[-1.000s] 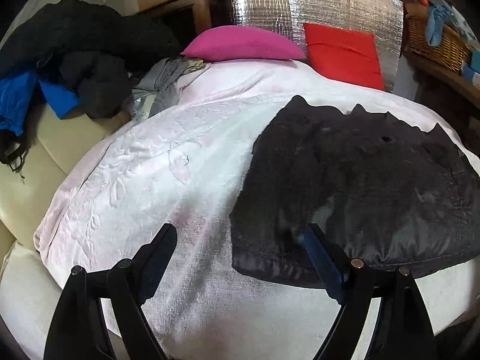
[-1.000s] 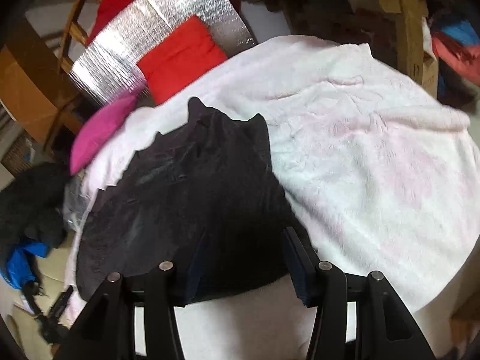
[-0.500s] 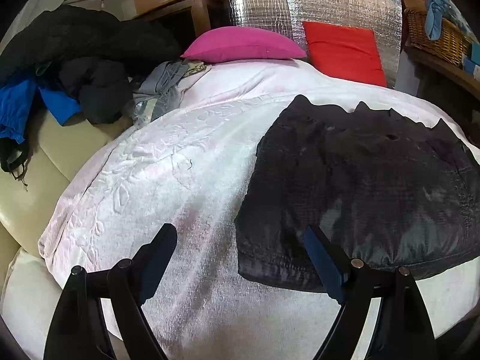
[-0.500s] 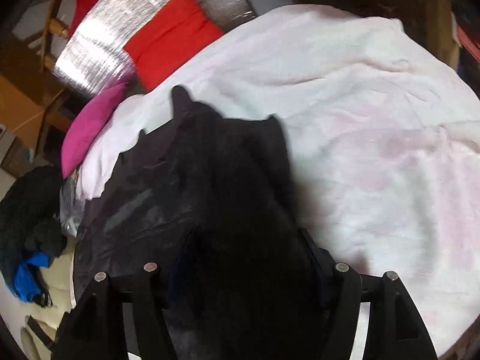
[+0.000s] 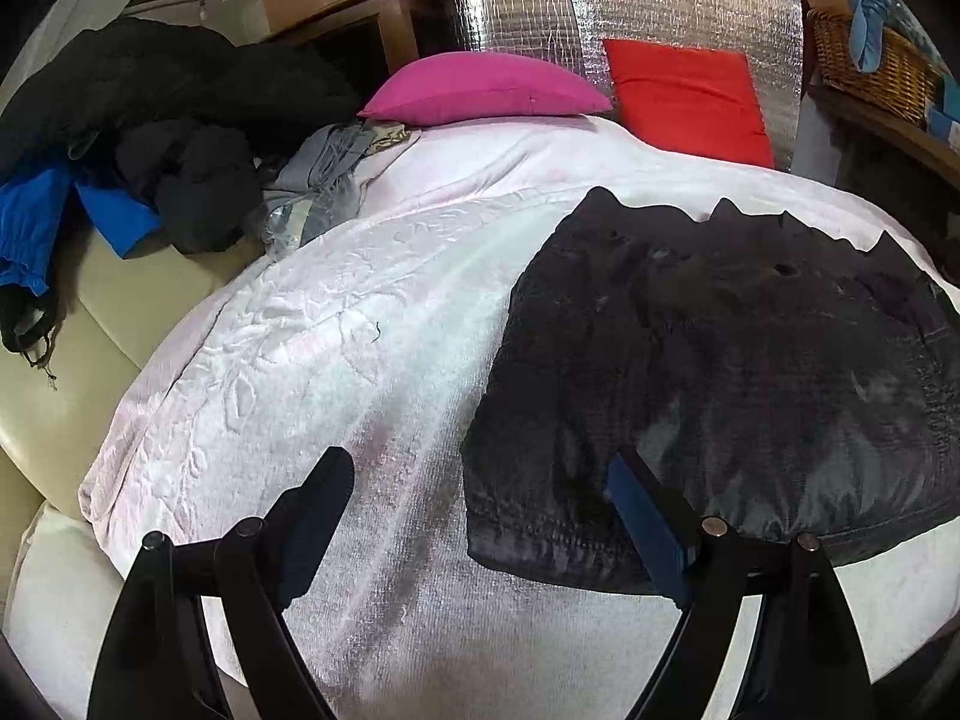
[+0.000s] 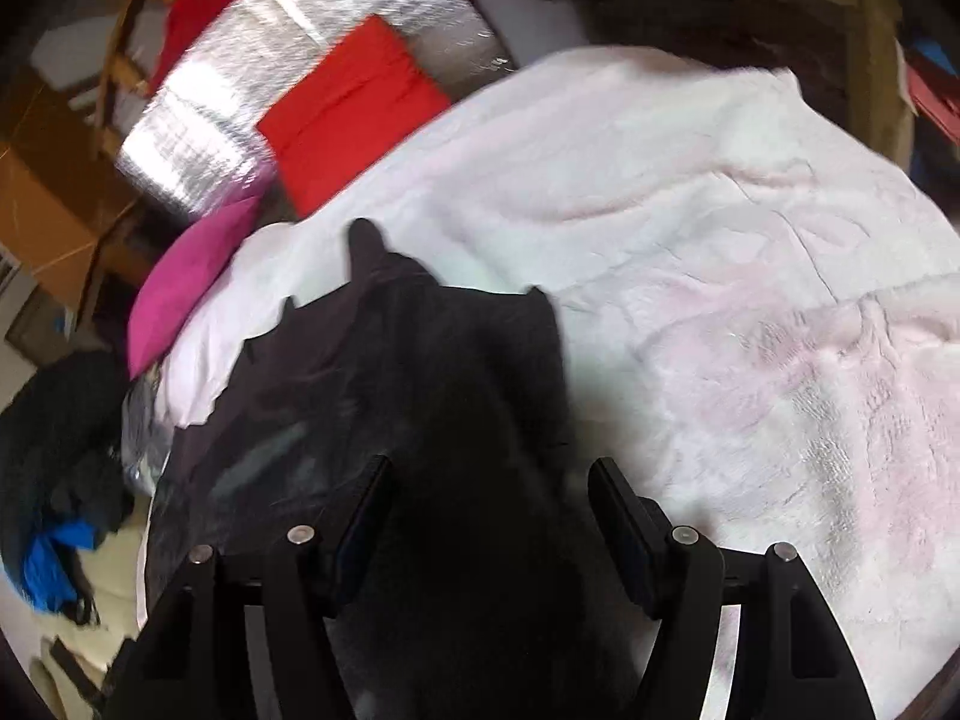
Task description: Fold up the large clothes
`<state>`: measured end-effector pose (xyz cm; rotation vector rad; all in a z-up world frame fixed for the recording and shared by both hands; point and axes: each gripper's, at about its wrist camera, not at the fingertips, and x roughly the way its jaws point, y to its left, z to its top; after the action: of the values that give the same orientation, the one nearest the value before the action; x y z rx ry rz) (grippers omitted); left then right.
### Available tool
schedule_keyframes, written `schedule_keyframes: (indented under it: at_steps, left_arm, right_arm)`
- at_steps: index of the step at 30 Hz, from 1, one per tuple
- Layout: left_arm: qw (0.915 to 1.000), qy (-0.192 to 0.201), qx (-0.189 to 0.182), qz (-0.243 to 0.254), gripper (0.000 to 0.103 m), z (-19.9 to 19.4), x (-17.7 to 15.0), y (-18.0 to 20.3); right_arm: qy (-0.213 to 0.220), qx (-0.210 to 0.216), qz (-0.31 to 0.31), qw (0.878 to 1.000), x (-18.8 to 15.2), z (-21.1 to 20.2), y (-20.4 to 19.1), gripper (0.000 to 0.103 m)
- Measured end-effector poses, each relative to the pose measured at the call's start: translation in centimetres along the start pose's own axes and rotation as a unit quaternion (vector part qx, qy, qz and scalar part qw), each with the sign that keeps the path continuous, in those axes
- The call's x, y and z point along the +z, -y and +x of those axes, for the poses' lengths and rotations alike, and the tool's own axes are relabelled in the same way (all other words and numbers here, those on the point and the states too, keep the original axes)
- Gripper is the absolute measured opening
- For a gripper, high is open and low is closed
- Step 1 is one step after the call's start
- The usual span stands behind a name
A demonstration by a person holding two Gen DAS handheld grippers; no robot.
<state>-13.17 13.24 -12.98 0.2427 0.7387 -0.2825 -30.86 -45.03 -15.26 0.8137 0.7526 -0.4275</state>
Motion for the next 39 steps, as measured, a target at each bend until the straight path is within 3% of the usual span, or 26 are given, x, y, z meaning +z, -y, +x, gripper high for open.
schedule_keyframes:
  at_steps: [2, 7, 11, 14, 16, 17, 20, 21, 22, 24, 26, 28, 29, 31, 34, 36, 39]
  left_arm:
    - [0.9999, -0.008, -0.011, -0.003, 0.087, 0.3, 0.3, 0.0]
    - [0.9917, -0.049, -0.105, -0.055, 0.087, 2.5, 3.9, -2.0]
    - [0.9861, -0.072, -0.122, -0.087, 0.087, 5.7, 7.4, -3.7]
    - [0.9658, -0.143, -0.197, -0.089, 0.087, 9.9, 7.8, -3.0]
    - [0.9528, -0.184, -0.218, -0.103, 0.087, 12.0, 6.6, -2.1]
    - [0.9422, -0.206, -0.238, -0.116, 0.087, 13.0, 5.9, -1.5]
    - [0.9363, -0.186, -0.276, -0.113, 0.085, 12.4, 6.5, -0.7]
    - [0.9339, -0.174, -0.291, -0.113, 0.085, 12.1, 6.7, -0.4]
    - [0.9346, -0.167, -0.293, -0.112, 0.082, 11.9, 6.8, -0.1]
    - [0.9412, -0.166, -0.277, -0.100, 0.067, 12.2, 6.8, 0.8]
    - [0.9397, -0.172, -0.273, -0.113, 0.066, 12.9, 6.8, 1.0]
    - [0.9349, -0.176, -0.279, -0.132, 0.066, 13.4, 6.9, 0.9]
    - [0.9342, -0.178, -0.279, -0.133, 0.072, 13.6, 6.9, 0.9]
    - [0.9286, -0.190, -0.289, -0.136, 0.085, 14.0, 6.8, 1.1]
    - [0.9275, -0.183, -0.299, -0.131, 0.086, 13.9, 6.7, 1.6]
    - [0.9258, -0.175, -0.304, -0.140, 0.071, 13.9, 7.1, 1.8]
    - [0.9305, -0.155, -0.296, -0.151, 0.043, 13.6, 7.8, 1.5]
  right_arm:
    - [-0.015, 0.013, 0.009, 1.000, 0.1, 0.9, 0.3, 0.070]
    - [-0.043, 0.077, 0.014, 0.996, 0.5, 2.0, -0.6, 0.071]
    - [-0.054, 0.085, -0.003, 0.995, 1.1, 2.8, -1.5, 0.074]
    - [-0.066, 0.097, 0.013, 0.993, 1.4, 3.5, -0.8, 0.074]
    - [-0.067, 0.103, 0.017, 0.992, 1.5, 3.6, -0.8, 0.074]
    - [-0.066, 0.105, 0.013, 0.992, 1.5, 3.7, -1.1, 0.074]
    - [-0.059, 0.100, -0.014, 0.993, 1.3, 3.7, -2.4, 0.071]
    - [-0.053, 0.099, -0.026, 0.993, 1.2, 3.4, -3.1, 0.066]
    - [-0.047, 0.097, -0.040, 0.993, 1.1, 3.1, -3.8, 0.057]
    - [-0.026, 0.089, -0.075, 0.993, 0.9, 2.5, -5.6, 0.051]
    - [-0.015, 0.066, -0.096, 0.993, 1.0, 2.9, -6.6, 0.047]
    - [-0.027, 0.035, -0.097, 0.994, 1.3, 4.4, -6.6, 0.047]
    - [-0.036, 0.027, -0.094, 0.995, 1.4, 5.2, -6.3, 0.048]
    - [-0.041, 0.034, -0.085, 0.995, 1.8, 5.4, -5.9, 0.050]
    - [-0.042, 0.039, -0.084, 0.995, 1.7, 5.1, -5.6, 0.050]
    - [-0.031, 0.025, -0.110, 0.993, 1.4, 4.8, -6.2, 0.045]
    - [-0.007, 0.009, -0.128, 0.992, 1.4, 4.1, -7.4, 0.037]
